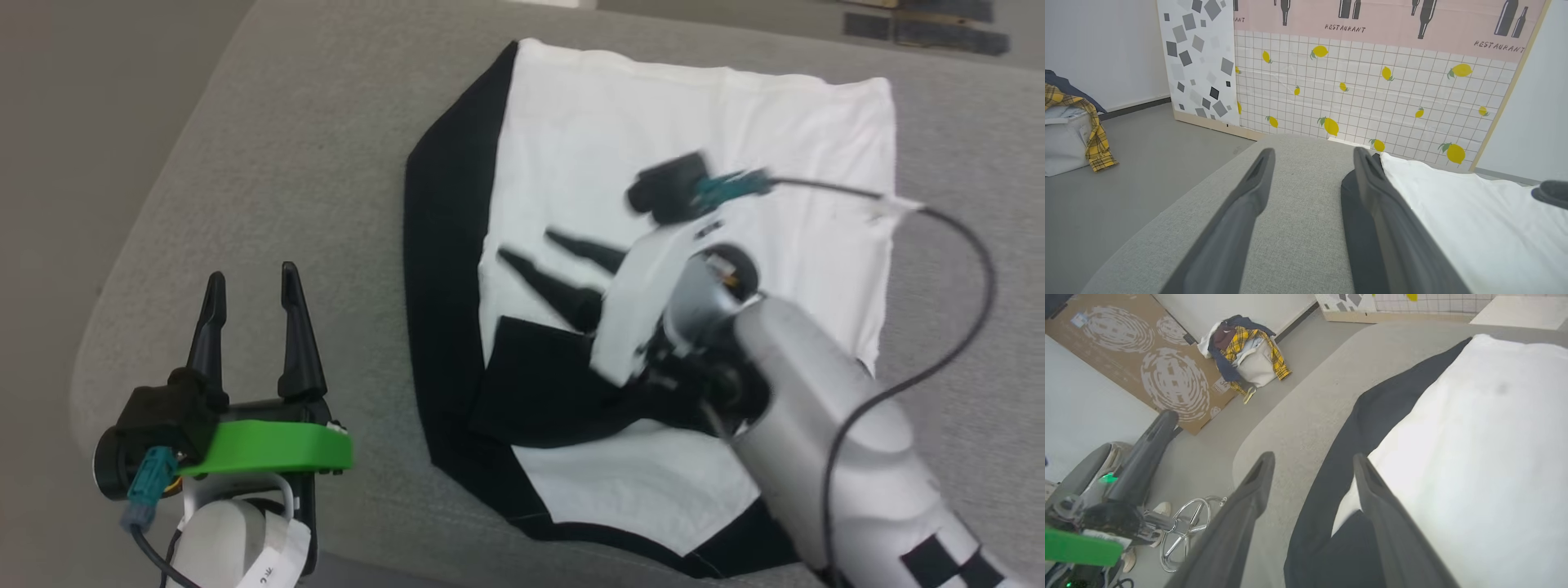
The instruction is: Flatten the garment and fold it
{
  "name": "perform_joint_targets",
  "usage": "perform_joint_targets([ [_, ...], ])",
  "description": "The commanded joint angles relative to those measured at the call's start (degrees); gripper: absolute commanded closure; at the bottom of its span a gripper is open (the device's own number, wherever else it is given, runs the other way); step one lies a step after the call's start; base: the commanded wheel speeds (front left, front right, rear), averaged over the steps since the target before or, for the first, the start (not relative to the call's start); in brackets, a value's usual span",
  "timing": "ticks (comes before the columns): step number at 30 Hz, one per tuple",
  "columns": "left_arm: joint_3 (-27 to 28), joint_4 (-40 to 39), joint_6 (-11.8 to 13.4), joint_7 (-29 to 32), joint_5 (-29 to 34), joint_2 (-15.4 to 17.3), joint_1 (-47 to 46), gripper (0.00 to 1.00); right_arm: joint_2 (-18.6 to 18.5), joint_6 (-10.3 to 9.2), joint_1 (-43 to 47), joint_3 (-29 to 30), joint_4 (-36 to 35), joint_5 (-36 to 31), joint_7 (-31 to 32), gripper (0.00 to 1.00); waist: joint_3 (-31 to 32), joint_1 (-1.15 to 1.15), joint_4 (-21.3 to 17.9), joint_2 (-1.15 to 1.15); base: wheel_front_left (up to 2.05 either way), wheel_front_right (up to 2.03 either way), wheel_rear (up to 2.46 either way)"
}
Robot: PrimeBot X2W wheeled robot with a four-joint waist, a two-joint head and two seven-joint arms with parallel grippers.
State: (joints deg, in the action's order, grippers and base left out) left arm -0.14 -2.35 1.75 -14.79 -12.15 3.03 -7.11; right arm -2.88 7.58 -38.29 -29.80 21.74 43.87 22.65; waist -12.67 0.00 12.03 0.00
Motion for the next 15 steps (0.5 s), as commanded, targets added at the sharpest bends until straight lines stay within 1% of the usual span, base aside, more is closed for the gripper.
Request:
perform_joint_targets([
  [1, 0.5, 0.2, -0.4, -0.2, 0.5, 0.0, 0.3, 0.00, -0.8, -0.09, -0.4, 2.2, -1.3, -0.4, -1.1, 0.00, 2.2, 0.00, -3.1, 0.00, 0.00, 0.00, 0.00],
  [5, 1.3, 0.9, -0.8, -0.2, 0.6, 0.1, 0.6, 0.00, -4.4, -0.09, 0.9, 10.9, -4.6, -3.3, -4.4, 0.00, 3.3, 0.00, -5.4, 0.00, 0.00, 0.00, 0.00],
  [9, 1.8, 1.8, -0.6, -0.2, 0.2, 0.0, 1.0, 0.00, -7.2, -0.09, 5.3, 22.2, -6.4, -6.6, -6.3, 0.00, 4.0, 0.00, -7.5, 0.00, 0.00, 0.00, 0.00],
  [13, 2.0, 2.4, -0.4, -0.2, -0.2, 0.0, 1.4, 0.00, -7.4, -0.09, 10.1, 32.2, -8.4, -8.9, -5.9, 0.00, 3.8, 0.00, -9.6, 0.00, 0.00, 0.00, 0.00],
  [15, 2.2, 2.8, -0.4, -0.2, -0.5, 0.0, 1.3, 0.00, -6.8, -0.09, 12.0, 35.5, -9.7, -10.0, -4.7, 0.00, 3.4, 0.00, -10.6, 0.00, 0.00, 0.00, 0.00],
])
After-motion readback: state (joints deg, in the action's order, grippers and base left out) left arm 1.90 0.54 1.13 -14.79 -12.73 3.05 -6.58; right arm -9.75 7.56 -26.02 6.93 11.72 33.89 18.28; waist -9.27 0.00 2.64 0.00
